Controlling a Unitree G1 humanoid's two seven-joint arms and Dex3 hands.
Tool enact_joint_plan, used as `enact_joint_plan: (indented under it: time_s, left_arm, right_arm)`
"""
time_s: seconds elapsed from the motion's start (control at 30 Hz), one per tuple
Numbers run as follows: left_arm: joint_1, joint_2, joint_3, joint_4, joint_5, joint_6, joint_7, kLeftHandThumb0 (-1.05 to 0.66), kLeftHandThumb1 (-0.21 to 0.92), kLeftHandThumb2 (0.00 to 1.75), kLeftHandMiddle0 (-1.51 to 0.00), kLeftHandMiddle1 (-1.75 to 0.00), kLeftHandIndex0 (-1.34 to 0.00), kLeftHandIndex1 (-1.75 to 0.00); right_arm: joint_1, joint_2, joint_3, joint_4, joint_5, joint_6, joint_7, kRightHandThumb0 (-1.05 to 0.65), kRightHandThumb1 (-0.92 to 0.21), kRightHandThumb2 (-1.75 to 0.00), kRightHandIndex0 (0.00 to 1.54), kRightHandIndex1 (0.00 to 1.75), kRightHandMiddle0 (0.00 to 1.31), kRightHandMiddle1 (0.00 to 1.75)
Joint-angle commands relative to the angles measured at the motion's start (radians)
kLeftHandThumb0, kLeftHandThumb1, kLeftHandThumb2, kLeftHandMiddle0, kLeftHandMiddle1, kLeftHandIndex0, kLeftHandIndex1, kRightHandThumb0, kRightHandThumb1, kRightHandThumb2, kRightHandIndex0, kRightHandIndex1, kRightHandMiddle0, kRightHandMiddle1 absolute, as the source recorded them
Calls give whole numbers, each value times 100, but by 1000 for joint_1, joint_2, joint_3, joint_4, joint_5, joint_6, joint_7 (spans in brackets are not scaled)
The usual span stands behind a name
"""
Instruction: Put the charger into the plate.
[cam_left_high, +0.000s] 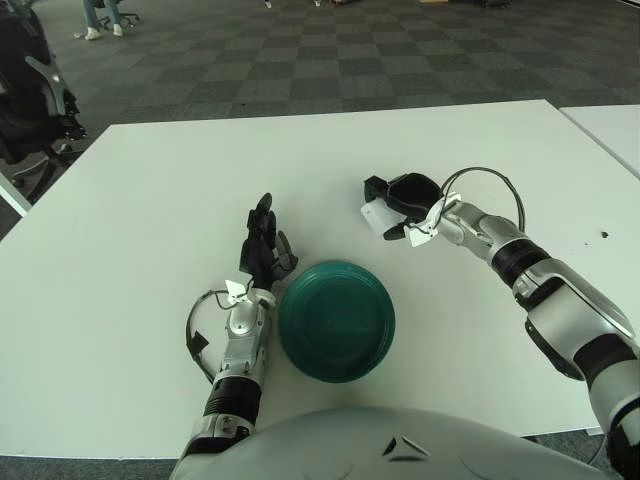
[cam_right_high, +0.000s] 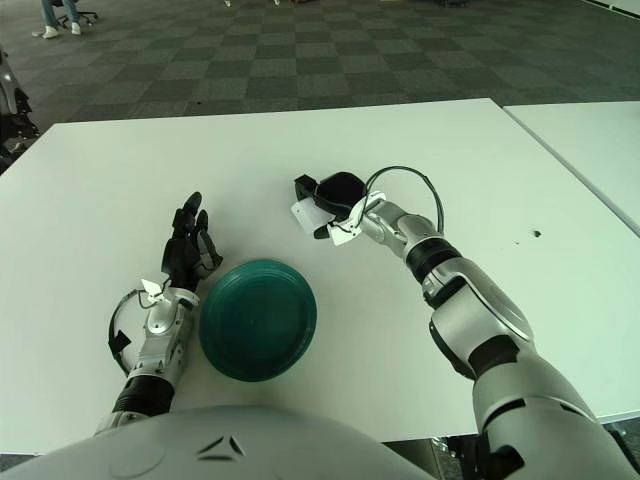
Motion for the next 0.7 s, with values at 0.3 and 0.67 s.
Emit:
enact_joint_plan:
  time_s: [0.3, 0.67]
  left_arm:
    - [71, -69, 18, 156, -60, 7, -16, -105, 92, 105, -10, 0, 0, -36]
    - [84, -68, 5, 140, -83, -24, -50, -105, 92, 105, -10, 0, 0, -32]
  right_arm:
    - [190, 16, -147, -667, 107, 147, 223, -43, -49, -110, 94, 175, 48, 175]
    - [309, -2, -144, -857, 96, 109, 326, -45, -42, -119, 109, 175, 54, 175]
